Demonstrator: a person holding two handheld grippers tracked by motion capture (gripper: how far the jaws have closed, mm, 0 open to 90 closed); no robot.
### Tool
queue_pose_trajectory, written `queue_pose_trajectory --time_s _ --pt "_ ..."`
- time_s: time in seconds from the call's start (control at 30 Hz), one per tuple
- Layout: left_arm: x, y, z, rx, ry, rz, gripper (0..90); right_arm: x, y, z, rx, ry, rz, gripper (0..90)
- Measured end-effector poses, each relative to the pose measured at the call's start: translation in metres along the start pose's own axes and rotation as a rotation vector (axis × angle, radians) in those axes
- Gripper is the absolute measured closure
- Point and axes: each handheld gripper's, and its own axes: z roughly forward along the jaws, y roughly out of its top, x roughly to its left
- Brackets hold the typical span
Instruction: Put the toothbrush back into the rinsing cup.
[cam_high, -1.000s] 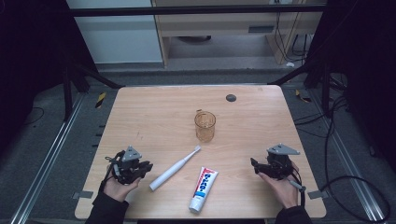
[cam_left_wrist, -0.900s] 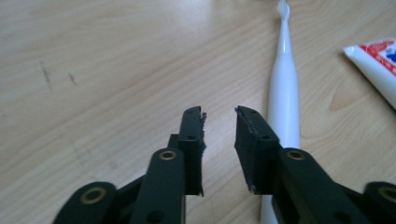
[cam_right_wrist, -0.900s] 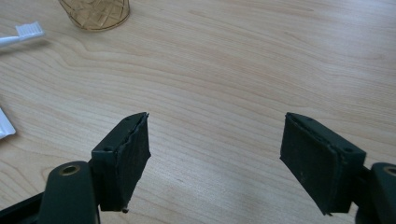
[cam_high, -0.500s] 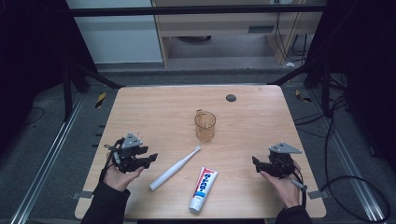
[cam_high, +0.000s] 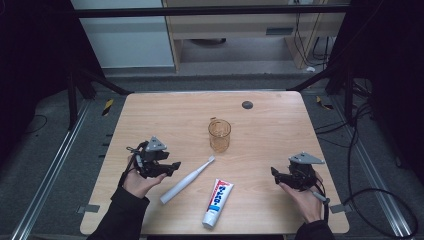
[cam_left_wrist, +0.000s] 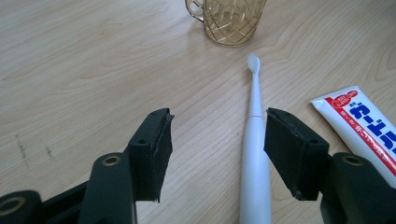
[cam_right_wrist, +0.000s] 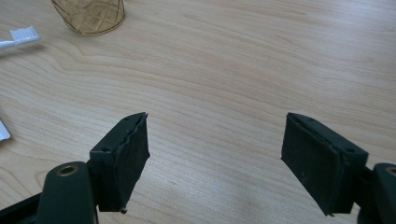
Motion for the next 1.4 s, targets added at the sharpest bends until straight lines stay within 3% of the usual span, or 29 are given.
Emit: queue_pose_trajectory --time_s 0.7,1.2,1.4 --pt "-0.020 0.000 0.042 0.154 -0.038 0.061 39.7 0.000 -0.001 0.002 0.019 0.009 -0.007 23.7" --pt "-0.025 0.004 0.065 0.265 -0.059 0.085 47.1 0.003 -0.002 0.005 0.036 0.034 -0.026 26.6" --pt "-0.025 0.004 0.071 0.289 -0.073 0.084 51.2 0.003 -0.002 0.005 0.037 0.039 -0.022 27.0"
